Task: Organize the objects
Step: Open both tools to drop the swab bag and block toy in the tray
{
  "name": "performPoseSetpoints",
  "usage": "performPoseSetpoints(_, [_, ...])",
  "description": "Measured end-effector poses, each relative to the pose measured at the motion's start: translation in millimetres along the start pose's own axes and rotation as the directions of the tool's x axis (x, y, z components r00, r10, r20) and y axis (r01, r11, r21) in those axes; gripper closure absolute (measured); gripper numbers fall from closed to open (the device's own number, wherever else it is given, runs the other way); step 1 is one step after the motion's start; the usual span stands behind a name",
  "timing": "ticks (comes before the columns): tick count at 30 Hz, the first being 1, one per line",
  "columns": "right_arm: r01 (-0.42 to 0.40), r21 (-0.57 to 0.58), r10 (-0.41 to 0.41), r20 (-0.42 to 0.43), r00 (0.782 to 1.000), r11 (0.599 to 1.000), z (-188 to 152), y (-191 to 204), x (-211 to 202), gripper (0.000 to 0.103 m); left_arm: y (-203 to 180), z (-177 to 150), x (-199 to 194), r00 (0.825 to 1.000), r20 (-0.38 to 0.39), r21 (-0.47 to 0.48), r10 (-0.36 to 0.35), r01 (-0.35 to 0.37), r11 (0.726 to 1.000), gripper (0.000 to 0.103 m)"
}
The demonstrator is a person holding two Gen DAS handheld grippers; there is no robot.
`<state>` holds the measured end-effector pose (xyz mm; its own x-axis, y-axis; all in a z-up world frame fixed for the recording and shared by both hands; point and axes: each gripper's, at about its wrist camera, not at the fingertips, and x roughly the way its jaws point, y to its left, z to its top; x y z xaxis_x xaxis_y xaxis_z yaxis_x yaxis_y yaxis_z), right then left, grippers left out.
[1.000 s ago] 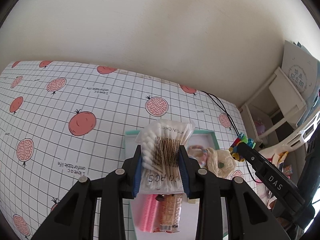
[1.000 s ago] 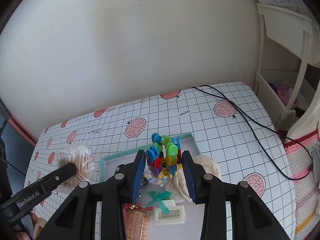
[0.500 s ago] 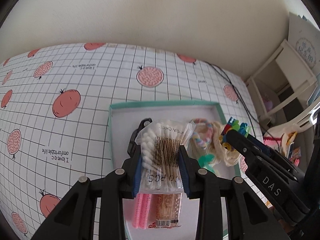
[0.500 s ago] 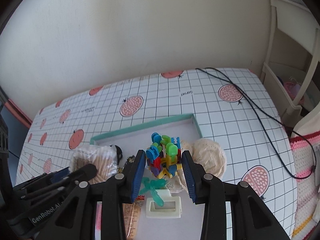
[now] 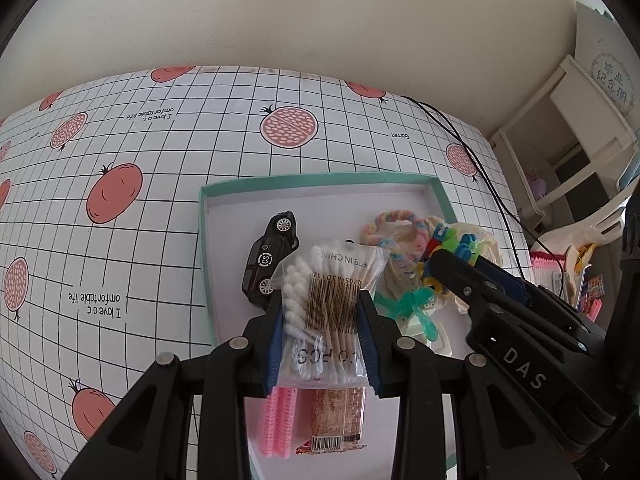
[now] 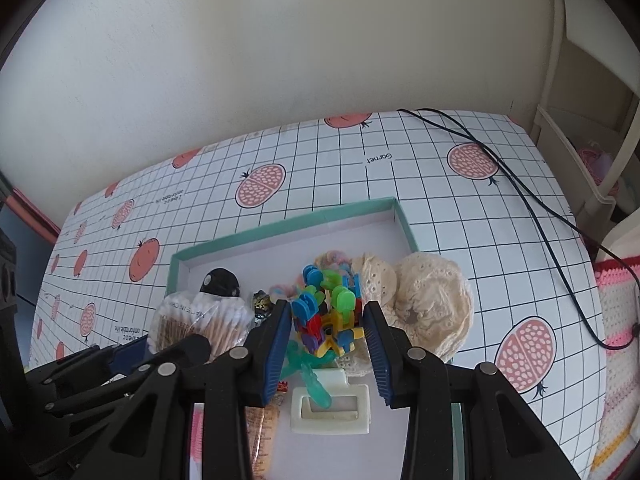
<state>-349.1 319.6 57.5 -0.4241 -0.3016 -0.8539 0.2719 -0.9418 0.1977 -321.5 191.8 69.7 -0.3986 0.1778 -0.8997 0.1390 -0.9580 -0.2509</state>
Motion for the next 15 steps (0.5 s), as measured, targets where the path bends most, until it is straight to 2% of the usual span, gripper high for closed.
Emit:
performPoseSetpoints(7, [0.007,-0.003,-0.007,-0.037,0.999,1.0,-2.8,0.8,9.2,0.063,-3.9,-0.8,1.7,1.0,-0.015,0.023,0.003,-0.003,1.0,0.068])
performPoseSetpoints(15, [0.011,-0.001,-0.011,-0.036,0.999,1.0,-1.8,2.8,6.2,0.062,-3.3,0.2,-3.6,1.0,-0.02,0.016,-0.003,0.003,1.0,0.064])
